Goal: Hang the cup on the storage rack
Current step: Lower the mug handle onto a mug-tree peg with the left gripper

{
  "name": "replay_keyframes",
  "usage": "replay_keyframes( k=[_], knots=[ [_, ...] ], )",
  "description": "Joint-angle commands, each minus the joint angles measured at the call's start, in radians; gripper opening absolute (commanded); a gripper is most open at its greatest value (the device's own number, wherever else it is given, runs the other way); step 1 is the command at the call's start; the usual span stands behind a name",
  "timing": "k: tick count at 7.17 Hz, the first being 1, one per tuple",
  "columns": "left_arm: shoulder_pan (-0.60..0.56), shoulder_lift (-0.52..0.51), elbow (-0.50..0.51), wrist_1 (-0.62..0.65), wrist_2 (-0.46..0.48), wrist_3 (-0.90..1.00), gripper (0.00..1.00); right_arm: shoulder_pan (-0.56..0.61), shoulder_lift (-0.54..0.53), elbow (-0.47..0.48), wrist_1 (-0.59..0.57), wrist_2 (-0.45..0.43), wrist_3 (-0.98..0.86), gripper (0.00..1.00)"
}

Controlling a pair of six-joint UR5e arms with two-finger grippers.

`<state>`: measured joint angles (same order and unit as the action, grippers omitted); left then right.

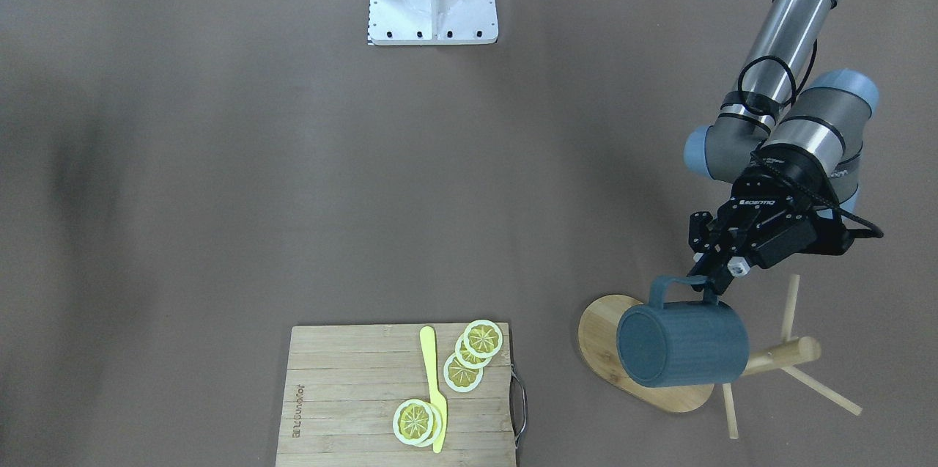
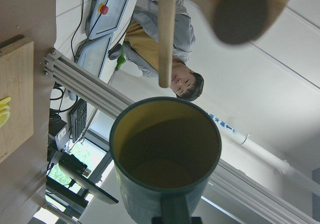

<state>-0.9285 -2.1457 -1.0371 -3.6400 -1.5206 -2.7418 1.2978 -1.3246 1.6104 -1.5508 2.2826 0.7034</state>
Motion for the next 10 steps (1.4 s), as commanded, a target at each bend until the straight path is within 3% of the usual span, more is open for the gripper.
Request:
replay_keyframes(
  k=[1,10],
  knots=[
    [0.000,-0.003,0.012,0.000,0.034,-0.002,0.00,0.002,-0.001,0.000,0.000,0.000,-0.001,1.00],
    [-0.001,0.050,0.049,-0.038,0.026,-0.009,0.00,0.002,-0.001,0.020,-0.003,0.000,0.002,1.00]
  ],
)
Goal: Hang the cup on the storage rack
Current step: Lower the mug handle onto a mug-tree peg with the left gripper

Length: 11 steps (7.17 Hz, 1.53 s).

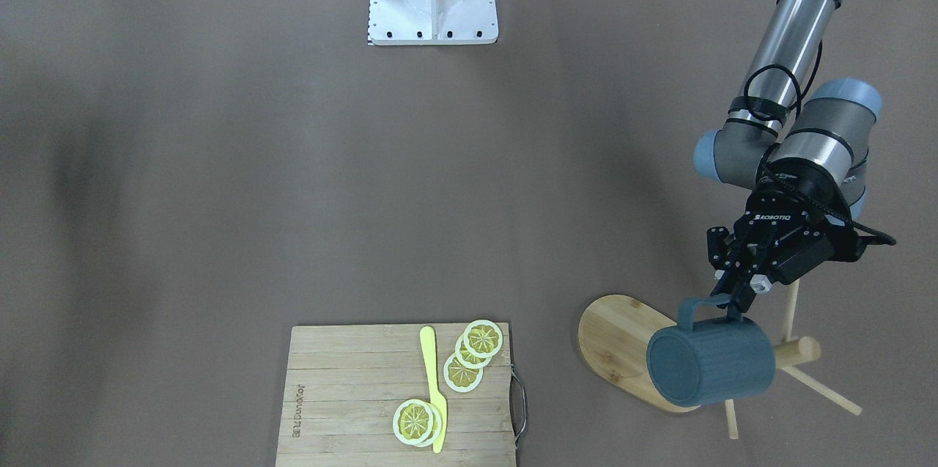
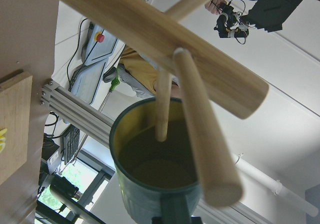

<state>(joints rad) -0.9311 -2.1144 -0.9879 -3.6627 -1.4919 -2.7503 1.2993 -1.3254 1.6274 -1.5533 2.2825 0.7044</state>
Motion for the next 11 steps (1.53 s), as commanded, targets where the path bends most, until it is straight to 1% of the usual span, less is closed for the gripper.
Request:
replay_keyframes(
  k=[1,7,11],
  knots=[
    [0.003,0.030,0.000,-0.026,-0.016,0.000,0.00,0.000,0.000,0.003,-0.001,0.000,0.001,1.00],
    [-0.020,0.042,-0.003,-0.028,-0.094,0.000,0.00,0.000,0.000,0.003,-0.001,0.002,0.001,1.00],
    [-0.026,0.042,0.000,-0.027,-0.110,0.003,0.00,0.000,0.000,0.002,-0.002,0.002,0.001,1.00]
  ],
)
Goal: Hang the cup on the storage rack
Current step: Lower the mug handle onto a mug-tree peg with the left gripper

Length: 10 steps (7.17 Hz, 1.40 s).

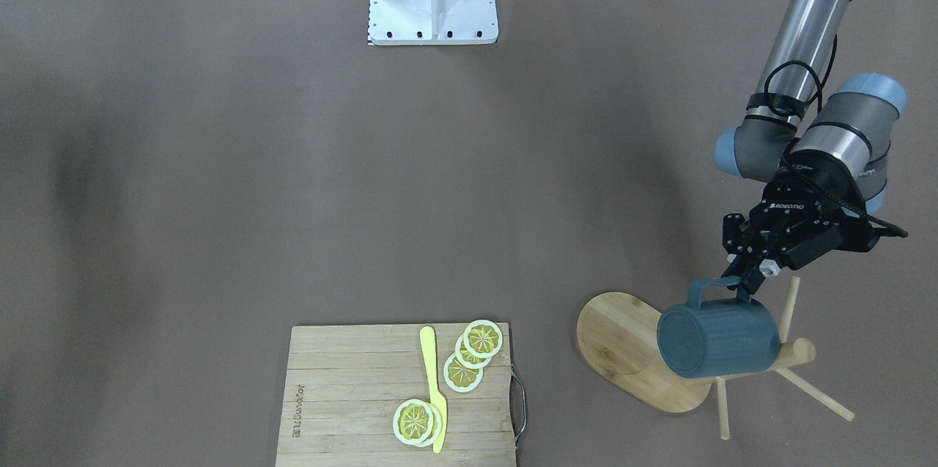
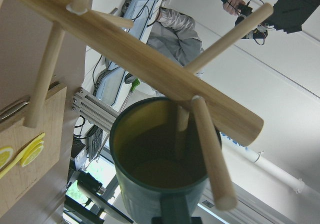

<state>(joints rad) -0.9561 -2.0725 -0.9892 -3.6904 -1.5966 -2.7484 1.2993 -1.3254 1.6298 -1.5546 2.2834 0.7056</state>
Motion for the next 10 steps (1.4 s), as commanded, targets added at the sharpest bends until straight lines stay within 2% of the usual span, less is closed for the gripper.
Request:
replay_keyframes(
  k=[1,4,5,7,8,10],
  knots=[
    [-0.003,0.002,0.003,0.001,-0.006,0.001,0.00,0.000,0.000,-0.001,-0.001,-0.001,0.000,1.00],
    [-0.006,0.000,0.010,0.006,-0.029,0.007,0.00,0.000,0.000,-0.001,-0.001,0.001,0.000,1.00],
    [-0.006,0.000,0.010,0.010,-0.049,0.077,0.19,0.000,0.002,-0.001,-0.001,0.001,0.000,1.00],
    [-0.007,0.000,0.012,0.023,-0.065,0.098,0.40,0.000,0.002,0.001,-0.001,0.001,0.002,1.00],
    [-0.007,0.000,0.011,0.023,-0.066,0.101,0.48,0.000,0.003,-0.001,0.001,0.001,0.002,1.00],
    [-0.010,0.000,0.009,0.023,-0.078,0.099,0.57,0.000,0.002,-0.001,-0.001,0.001,0.002,1.00]
  ],
)
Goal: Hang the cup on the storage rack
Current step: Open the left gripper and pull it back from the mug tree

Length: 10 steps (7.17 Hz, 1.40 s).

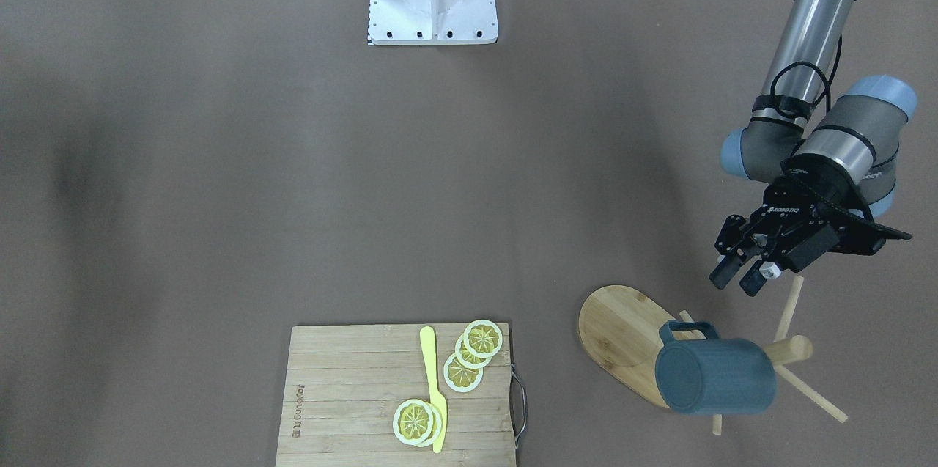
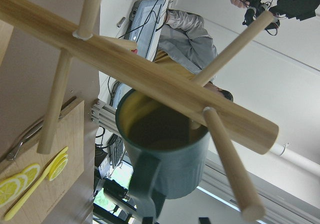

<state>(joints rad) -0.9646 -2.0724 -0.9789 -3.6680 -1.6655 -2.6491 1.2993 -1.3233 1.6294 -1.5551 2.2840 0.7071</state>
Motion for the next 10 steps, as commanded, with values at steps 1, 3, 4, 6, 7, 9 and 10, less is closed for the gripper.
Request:
replay_keyframes(
  k=[1,3,4,6,7,9,10],
  knots=[
    [-0.022,0.000,-0.001,0.002,-0.048,0.000,0.57,-0.001,0.000,0.000,0.000,0.000,0.000,1.00],
    [-0.098,0.005,-0.010,0.002,-0.184,0.001,0.60,0.000,0.001,0.000,0.000,0.000,0.000,1.00],
    [-0.139,0.044,-0.036,0.002,-0.242,0.005,0.61,-0.001,0.001,0.000,0.000,0.000,0.000,1.00],
    [-0.239,0.096,-0.066,0.000,-0.392,0.041,0.62,0.000,0.001,0.001,0.000,0.000,0.000,1.00],
    [-0.268,0.127,-0.085,0.002,-0.420,0.085,0.66,0.002,0.000,0.000,0.000,0.000,0.000,1.00],
    [-0.278,0.159,-0.089,0.009,-0.463,0.305,0.87,0.014,-0.011,0.019,0.000,0.000,-0.001,1.00],
    [-0.293,0.172,-0.108,0.075,-0.496,0.427,0.89,0.015,-0.017,0.029,0.001,-0.001,-0.001,1.00]
  ],
)
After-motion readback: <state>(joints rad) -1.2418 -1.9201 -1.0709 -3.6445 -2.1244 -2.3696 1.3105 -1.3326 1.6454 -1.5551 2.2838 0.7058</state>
